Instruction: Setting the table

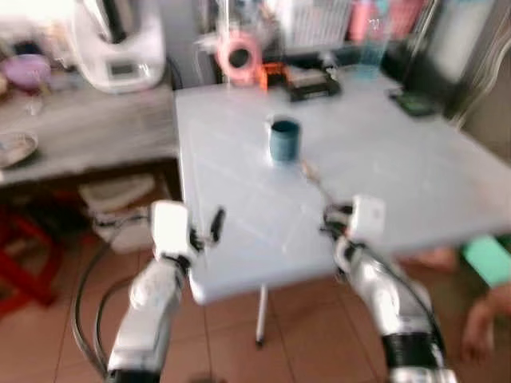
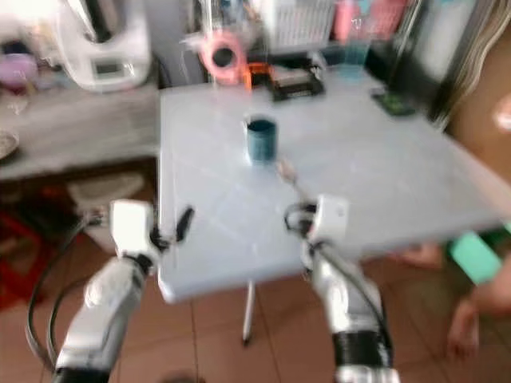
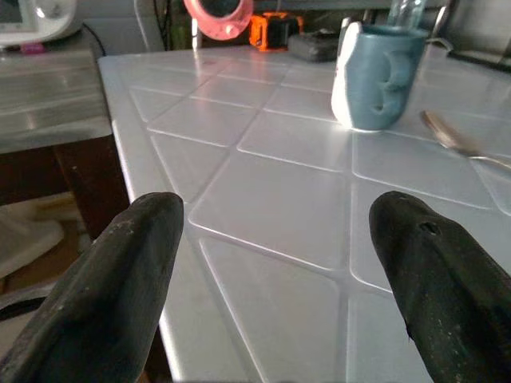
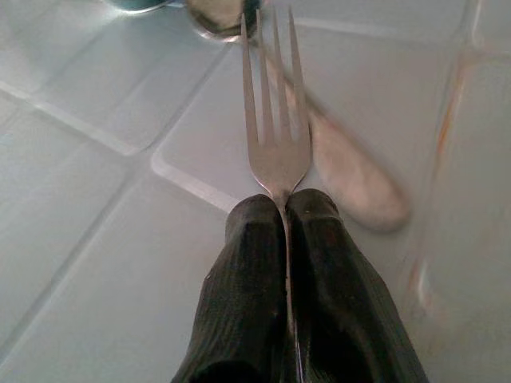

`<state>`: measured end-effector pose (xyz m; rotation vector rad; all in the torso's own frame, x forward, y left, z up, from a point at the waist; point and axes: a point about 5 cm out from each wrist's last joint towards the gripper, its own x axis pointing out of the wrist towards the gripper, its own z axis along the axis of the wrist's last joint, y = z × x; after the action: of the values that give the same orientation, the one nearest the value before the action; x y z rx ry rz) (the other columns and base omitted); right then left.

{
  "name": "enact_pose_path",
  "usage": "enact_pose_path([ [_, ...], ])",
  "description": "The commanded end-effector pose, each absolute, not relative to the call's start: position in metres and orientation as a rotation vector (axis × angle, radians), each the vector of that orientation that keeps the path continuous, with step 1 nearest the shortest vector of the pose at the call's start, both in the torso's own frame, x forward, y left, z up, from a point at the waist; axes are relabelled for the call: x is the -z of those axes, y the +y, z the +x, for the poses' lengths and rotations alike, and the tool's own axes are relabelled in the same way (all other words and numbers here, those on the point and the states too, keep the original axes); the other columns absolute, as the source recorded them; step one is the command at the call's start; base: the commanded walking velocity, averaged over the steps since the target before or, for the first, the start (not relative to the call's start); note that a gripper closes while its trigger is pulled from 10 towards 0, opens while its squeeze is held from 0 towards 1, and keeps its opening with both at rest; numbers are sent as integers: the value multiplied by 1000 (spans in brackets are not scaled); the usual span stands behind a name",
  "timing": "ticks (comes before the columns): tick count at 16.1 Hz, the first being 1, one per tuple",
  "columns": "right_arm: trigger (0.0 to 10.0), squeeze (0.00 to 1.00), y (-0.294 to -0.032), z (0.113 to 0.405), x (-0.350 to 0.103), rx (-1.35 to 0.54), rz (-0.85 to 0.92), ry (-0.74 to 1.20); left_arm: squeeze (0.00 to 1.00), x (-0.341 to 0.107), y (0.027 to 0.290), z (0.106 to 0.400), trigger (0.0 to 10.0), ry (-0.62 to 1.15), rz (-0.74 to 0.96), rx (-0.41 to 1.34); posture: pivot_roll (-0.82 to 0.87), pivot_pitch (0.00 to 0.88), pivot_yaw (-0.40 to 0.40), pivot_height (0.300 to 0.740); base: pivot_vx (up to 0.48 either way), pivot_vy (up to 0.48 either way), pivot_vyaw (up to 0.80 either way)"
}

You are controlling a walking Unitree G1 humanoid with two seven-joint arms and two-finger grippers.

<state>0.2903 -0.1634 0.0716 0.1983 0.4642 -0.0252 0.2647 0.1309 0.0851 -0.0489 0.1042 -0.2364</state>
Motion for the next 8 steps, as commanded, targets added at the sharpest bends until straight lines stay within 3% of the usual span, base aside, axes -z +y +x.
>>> enact_pose_path([
  [1, 10000, 0, -171, 286, -59, 65, 156, 522, 0, -87, 142, 266, 10000, 97, -22, 207, -19, 0, 36, 740, 435, 0, 0],
  [5, 10000, 0, -172, 295, -64, -20, 73, 499, 0, -87, 143, 266, 10000, 100, -19, 195, -17, 0, 37, 740, 352, 0, 0],
  [8, 10000, 0, -162, 303, -68, -168, -29, 477, 0, -86, 144, 266, 10000, 106, -12, 178, -13, 0, 35, 740, 0, 0, 0],
])
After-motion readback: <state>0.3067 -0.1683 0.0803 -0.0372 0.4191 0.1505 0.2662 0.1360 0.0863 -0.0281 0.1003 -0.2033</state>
